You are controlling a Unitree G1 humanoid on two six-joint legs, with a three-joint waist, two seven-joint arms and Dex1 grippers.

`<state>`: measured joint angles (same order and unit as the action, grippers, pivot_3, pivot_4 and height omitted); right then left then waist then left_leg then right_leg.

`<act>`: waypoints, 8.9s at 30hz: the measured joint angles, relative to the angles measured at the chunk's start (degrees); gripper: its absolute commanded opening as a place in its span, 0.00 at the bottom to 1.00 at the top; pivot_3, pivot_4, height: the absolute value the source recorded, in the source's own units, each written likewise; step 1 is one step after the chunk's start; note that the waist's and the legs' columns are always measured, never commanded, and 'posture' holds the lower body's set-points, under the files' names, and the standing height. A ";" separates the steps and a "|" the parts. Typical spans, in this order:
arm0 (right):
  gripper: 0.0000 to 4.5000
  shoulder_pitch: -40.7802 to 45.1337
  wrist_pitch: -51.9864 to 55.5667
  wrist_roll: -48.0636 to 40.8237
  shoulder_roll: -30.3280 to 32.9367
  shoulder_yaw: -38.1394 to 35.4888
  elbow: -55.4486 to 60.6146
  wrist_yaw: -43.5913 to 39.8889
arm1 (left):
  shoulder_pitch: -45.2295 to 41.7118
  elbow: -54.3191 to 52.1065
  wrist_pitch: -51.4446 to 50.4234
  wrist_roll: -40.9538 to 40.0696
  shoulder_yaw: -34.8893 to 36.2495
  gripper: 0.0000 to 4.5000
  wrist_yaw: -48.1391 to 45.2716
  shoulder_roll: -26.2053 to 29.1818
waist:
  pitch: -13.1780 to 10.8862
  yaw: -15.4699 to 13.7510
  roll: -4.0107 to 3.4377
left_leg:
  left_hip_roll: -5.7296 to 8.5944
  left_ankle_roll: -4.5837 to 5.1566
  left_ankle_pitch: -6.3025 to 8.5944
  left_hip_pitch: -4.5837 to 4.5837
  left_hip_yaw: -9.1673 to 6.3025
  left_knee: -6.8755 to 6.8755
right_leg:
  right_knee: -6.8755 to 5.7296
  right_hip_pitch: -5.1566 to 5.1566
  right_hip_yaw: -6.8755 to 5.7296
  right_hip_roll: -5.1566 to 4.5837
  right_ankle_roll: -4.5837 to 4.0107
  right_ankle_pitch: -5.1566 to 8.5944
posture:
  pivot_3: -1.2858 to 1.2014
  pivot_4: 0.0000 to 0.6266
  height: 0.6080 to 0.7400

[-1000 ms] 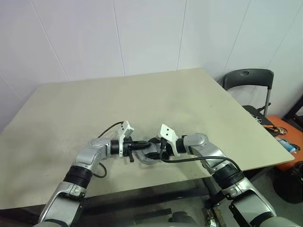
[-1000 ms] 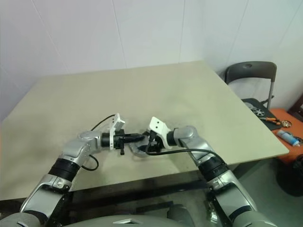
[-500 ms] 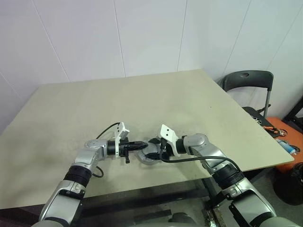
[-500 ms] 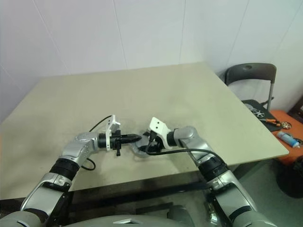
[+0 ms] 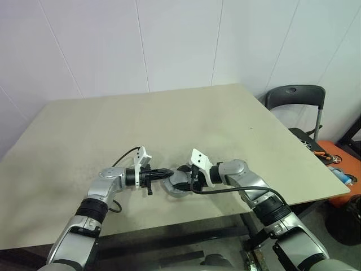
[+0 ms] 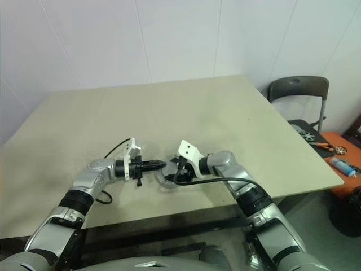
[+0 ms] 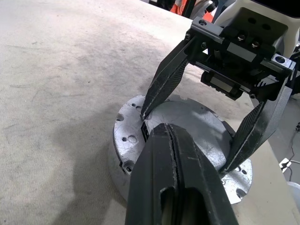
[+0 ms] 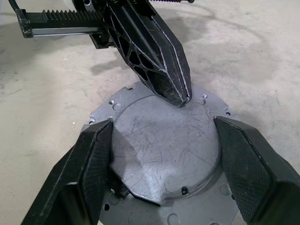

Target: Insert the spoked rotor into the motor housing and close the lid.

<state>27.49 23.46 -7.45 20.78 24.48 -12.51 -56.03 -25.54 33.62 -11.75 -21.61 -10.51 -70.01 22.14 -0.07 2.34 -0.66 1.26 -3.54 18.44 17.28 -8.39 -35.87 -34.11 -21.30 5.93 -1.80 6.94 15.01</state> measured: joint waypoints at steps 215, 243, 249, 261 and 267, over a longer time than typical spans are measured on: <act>0.99 -1.98 5.58 -0.64 -1.79 -2.16 9.79 3.25 | 7.52 -22.52 -14.03 -2.58 2.28 0.00 5.00 6.12 | -1.81 -1.72 0.02 | 1.01 -0.77 0.32 0.24 -2.22 0.81 | -0.45 -0.92 -2.95 -1.81 0.00 0.34 | 0.52 0.00 1.00; 0.99 -2.10 36.31 -19.86 7.47 -23.51 14.12 4.86 | 7.33 -24.12 -16.68 -2.68 2.43 0.00 5.68 5.96 | -2.00 -2.38 0.25 | 1.12 -1.10 0.13 1.31 -2.13 0.62 | -0.46 -1.70 -2.90 -1.91 -0.20 0.20 | 0.52 0.00 1.00; 0.99 -7.73 61.90 -33.72 6.78 -35.65 16.29 6.39 | 7.30 -22.21 -15.32 -2.61 2.70 0.00 4.98 5.99 | -2.00 -2.90 0.25 | 1.11 -0.85 0.26 1.26 -2.08 0.59 | -0.63 -1.75 -2.85 -1.87 -0.27 0.15 | 0.52 0.00 1.00; 0.99 -9.00 63.50 -33.11 -9.14 -40.52 15.89 21.58 | 7.98 -20.02 -12.82 -1.95 2.91 0.00 4.82 5.90 | -2.00 -2.33 0.25 | 1.11 -0.83 0.26 0.97 -1.95 -0.32 | -1.37 -1.42 -2.73 -1.75 -0.24 0.11 | 0.52 0.00 1.00; 0.99 -7.08 58.37 -31.50 -15.59 -38.34 14.18 26.99 | 8.02 -19.65 -12.38 -1.79 3.20 0.00 4.81 6.04 | -1.98 -1.55 0.21 | 1.11 -0.89 0.22 0.94 -2.00 -0.33 | -1.47 -1.44 -2.73 -1.74 -0.33 -0.02 | 0.52 0.00 1.00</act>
<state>20.41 81.84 -38.94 5.20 -13.86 1.66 -29.04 -17.52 13.97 -24.13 -23.40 -7.31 -65.21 28.18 -2.04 0.79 -0.45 2.36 -4.43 18.66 18.22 -10.38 -36.20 -35.58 -22.74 3.20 -3.54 6.61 14.98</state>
